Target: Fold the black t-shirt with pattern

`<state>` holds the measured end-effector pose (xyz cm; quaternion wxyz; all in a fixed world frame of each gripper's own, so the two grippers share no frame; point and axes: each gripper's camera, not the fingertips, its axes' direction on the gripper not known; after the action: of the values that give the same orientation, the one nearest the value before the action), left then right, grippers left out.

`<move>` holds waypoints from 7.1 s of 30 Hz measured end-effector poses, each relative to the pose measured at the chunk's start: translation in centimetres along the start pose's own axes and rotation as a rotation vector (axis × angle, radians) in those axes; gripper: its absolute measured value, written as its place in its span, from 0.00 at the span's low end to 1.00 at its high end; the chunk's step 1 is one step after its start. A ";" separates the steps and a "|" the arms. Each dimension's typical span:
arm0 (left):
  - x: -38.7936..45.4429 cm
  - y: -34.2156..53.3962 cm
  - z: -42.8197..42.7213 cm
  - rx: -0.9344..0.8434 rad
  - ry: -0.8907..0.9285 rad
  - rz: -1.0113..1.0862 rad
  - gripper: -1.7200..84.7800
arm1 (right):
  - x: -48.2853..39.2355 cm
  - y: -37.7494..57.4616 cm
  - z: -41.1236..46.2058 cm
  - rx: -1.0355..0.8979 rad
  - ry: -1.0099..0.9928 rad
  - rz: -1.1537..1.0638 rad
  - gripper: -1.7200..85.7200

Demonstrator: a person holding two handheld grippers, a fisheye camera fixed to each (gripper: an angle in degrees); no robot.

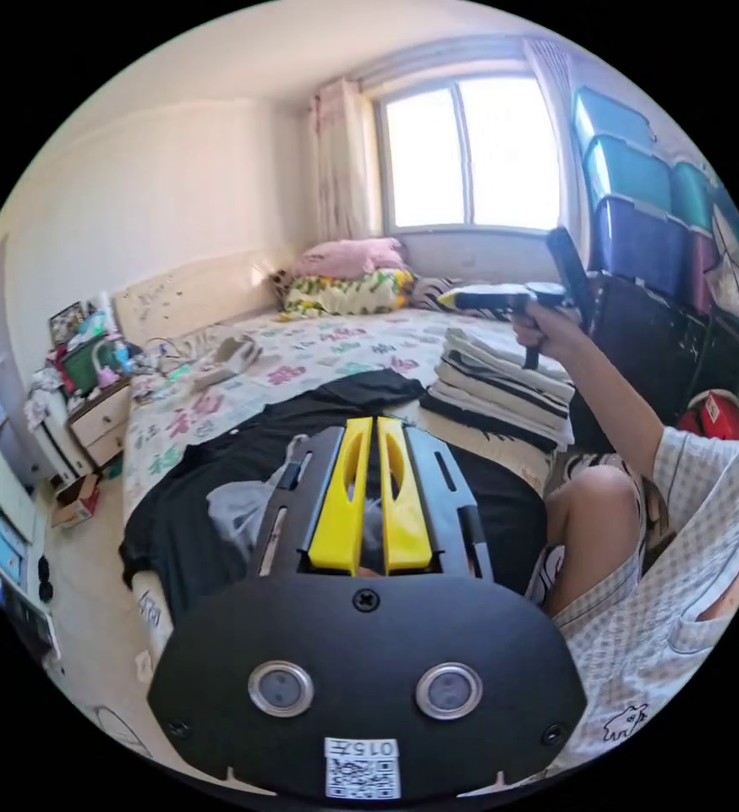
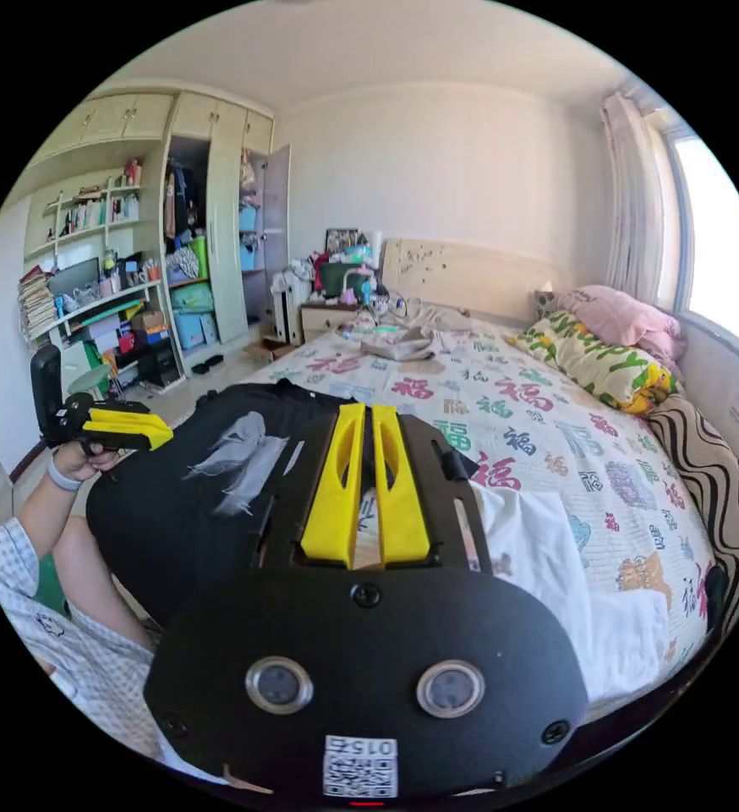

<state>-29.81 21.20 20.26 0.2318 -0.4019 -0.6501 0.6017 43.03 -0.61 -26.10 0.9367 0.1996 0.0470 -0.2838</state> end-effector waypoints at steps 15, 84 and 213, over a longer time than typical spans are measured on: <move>3.6 -11.6 41.6 -0.475 0.315 0.131 0.09 | 19.0 -16.1 31.1 -0.775 -0.024 0.136 0.07; -35.7 -0.1 37.6 -0.214 0.023 -0.485 0.10 | -15.6 -12.1 41.5 -0.539 -0.290 -0.548 0.06; -53.3 6.2 -5.7 0.021 -0.071 -1.036 0.13 | -53.2 -20.9 75.9 -0.454 -0.295 -0.524 0.07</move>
<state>6.55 -18.36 24.92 0.4810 -0.0042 -0.7653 0.4277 -14.78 -19.66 46.86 0.8495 -0.0747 0.0229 -0.5218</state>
